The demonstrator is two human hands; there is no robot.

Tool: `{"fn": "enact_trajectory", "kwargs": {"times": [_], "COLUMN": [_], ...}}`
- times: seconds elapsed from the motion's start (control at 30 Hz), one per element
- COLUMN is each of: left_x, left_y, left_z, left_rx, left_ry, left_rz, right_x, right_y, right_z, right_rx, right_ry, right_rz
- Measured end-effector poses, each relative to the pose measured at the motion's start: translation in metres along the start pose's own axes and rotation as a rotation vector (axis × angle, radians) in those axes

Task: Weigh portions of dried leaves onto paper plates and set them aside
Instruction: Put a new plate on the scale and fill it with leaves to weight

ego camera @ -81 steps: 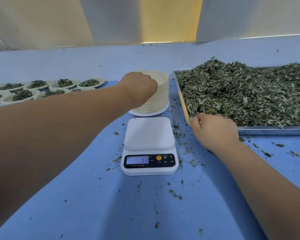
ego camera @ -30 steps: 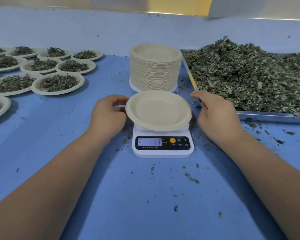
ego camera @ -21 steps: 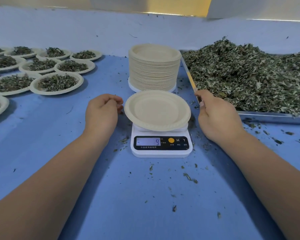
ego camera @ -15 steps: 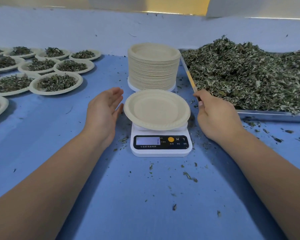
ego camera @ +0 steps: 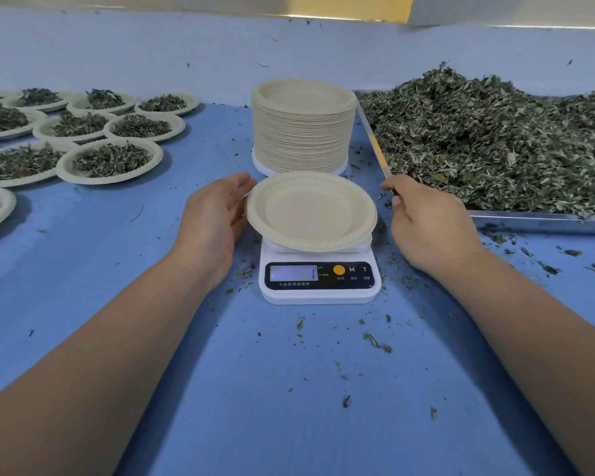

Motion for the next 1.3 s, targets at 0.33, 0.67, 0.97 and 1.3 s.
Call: {"fn": "enact_trajectory", "kwargs": {"times": [0.33,0.67,0.97,1.3], "left_x": [-0.004,-0.005,-0.005,-0.005], "left_y": [-0.001,-0.001,-0.001,-0.001], "left_z": [0.002,0.004,0.004,0.003], "left_rx": [0.090,0.089,0.096,0.098], "left_ry": [-0.069,-0.038,-0.031,-0.001], "left_rz": [0.070,0.053,0.057,0.043], "right_x": [0.002,-0.002,-0.002,-0.002], "right_y": [0.007,0.004,0.003,0.003], "right_z": [-0.029,-0.025,-0.027,-0.030], "right_rx": [0.303,0.072,0.117,0.161], "right_ry": [-0.392,-0.454,-0.474,-0.484], "right_rz": [0.023,-0.131,-0.133,-0.121]}}
Point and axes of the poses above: each hand's wrist, its own x-axis towards the middle knuckle, its own z-axis out of the palm, y = z × x, the point moved 1 cm from there along x, towards the middle knuckle, and after that the axes turned 11 degrees about -z, right-handed, at the moved point
